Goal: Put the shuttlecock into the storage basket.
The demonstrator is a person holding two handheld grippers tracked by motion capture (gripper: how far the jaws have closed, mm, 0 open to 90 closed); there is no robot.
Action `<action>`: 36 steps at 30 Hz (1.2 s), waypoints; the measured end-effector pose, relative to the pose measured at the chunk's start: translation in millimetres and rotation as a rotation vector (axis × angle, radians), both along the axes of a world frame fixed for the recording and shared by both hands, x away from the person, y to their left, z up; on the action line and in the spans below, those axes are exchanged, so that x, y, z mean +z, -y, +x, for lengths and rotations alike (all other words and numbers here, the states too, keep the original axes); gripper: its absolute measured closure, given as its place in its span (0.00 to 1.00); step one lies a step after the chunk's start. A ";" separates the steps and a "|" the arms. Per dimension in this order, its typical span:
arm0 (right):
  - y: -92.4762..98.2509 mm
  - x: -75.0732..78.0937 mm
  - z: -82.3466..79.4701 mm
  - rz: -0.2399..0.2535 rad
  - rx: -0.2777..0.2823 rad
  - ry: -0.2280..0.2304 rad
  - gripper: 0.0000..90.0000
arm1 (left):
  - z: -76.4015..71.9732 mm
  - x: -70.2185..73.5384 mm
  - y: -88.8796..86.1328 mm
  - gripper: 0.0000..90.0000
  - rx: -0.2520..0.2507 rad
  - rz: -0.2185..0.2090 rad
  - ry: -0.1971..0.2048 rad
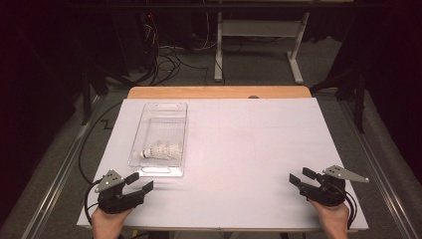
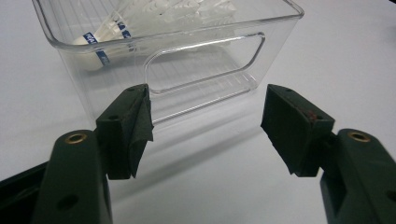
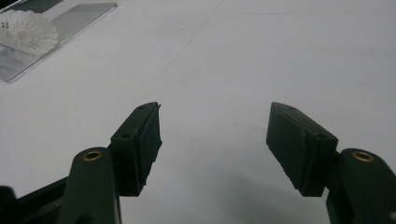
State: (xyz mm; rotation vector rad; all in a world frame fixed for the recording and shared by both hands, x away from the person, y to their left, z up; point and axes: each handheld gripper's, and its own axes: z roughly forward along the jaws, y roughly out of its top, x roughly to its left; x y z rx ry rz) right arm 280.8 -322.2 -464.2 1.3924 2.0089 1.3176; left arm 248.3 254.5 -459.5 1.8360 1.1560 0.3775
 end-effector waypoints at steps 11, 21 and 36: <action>4.8 -3.2 -4.8 0.010 -0.010 -0.004 0.40 | -0.7 0.7 -0.6 0.38 -0.001 -0.002 0.003; 8.8 -4.1 -9.0 0.027 -0.025 -0.004 0.40 | -1.3 1.1 -1.2 0.38 -0.001 -0.007 0.007; 11.6 -7.2 -8.7 0.037 -0.031 -0.018 0.38 | -1.5 0.9 -1.7 0.38 0.001 -0.010 0.003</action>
